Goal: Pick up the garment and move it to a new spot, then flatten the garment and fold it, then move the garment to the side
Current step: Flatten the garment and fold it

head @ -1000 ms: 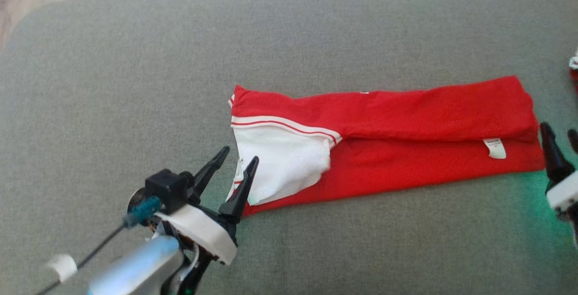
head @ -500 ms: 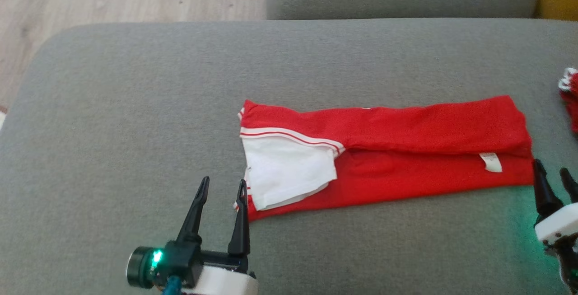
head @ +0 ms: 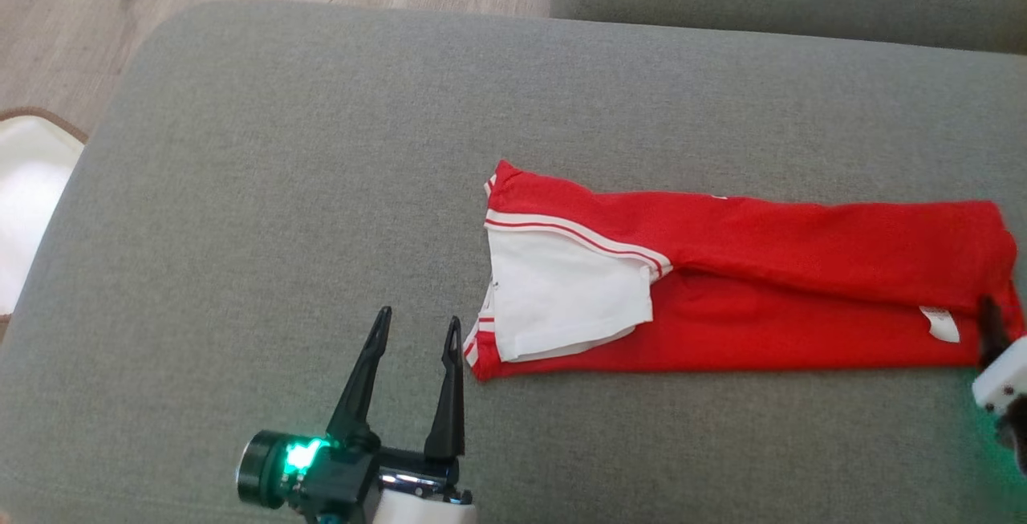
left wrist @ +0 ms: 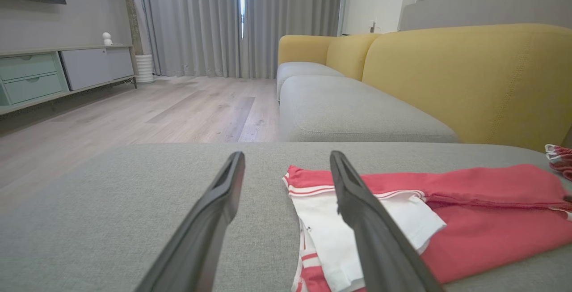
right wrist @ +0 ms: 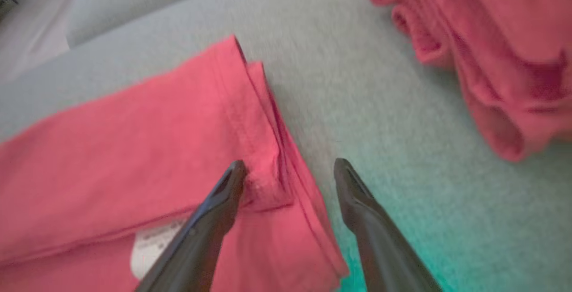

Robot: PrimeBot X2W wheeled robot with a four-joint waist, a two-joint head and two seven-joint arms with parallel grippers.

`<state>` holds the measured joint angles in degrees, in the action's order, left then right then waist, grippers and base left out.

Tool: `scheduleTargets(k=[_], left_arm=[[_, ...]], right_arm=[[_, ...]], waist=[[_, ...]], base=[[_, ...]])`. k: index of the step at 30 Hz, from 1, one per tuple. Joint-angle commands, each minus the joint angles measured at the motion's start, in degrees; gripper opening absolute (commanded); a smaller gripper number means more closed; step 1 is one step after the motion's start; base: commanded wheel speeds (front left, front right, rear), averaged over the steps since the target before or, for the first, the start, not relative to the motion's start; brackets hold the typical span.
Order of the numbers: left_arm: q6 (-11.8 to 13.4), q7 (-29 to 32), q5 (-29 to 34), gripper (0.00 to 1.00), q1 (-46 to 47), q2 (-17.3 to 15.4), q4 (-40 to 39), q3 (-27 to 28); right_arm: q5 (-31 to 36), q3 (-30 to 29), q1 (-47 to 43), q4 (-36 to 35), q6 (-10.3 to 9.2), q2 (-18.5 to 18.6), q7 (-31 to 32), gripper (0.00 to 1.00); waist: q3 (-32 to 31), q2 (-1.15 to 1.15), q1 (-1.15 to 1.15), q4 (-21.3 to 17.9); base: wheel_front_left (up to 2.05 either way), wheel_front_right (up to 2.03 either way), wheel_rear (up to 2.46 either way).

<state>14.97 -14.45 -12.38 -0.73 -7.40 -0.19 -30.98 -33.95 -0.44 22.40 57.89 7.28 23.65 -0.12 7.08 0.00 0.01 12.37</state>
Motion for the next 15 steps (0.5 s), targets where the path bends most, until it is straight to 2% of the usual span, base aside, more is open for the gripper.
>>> scheduleTargets(k=[1, 4, 5, 6, 7, 15], left_arm=[[-0.32, -0.54, 0.57, 1.0, 0.59, 0.61, -1.81, 2.11], [-1.41, -0.54, 1.47, 1.0, 0.18, 1.54, -1.98, 3.17], [-1.71, -0.54, 1.71, 1.0, 0.0, 1.81, -2.03, 3.56], [-2.02, -0.54, 1.9, 1.0, -0.18, 2.05, -2.04, 3.92], [-2.37, -0.54, 2.09, 1.0, -0.31, 2.29, -2.04, 4.26], [-4.07, -0.54, 3.9, 1.0, -0.7, 3.51, -2.36, 6.97]], right_arm=[[0.53, 0.57, 0.65, -0.73, 0.21, 1.23, -0.08, 1.0], [1.16, 0.06, 1.02, 1.43, 0.21, 0.38, 1.67, 1.0], [0.97, 0.16, 1.1, 1.39, 0.21, -0.13, 2.19, 0.78], [0.61, 0.31, 1.11, 1.01, 0.21, -0.63, 2.55, 0.13], [0.15, 0.6, 1.02, 0.31, 0.21, -1.05, 2.89, 0.0], [-3.09, 1.6, -1.4, -7.67, 0.21, -0.12, 0.67, 0.0]], waist=[[0.14, 0.0, -0.01, 0.05], [0.48, 0.0, -0.01, -0.24], [0.54, 0.0, -0.01, -0.55], [0.55, 0.0, -0.01, -0.89], [0.59, 0.0, -0.01, -1.24], [0.52, 0.0, -0.01, -5.25]], base=[[0.0, 0.0, 0.0], [0.0, 0.0, 0.0], [0.0, 0.0, 0.0], [0.0, 0.0, 0.0], [0.0, 0.0, 0.0], [0.0, 0.0, 0.0]])
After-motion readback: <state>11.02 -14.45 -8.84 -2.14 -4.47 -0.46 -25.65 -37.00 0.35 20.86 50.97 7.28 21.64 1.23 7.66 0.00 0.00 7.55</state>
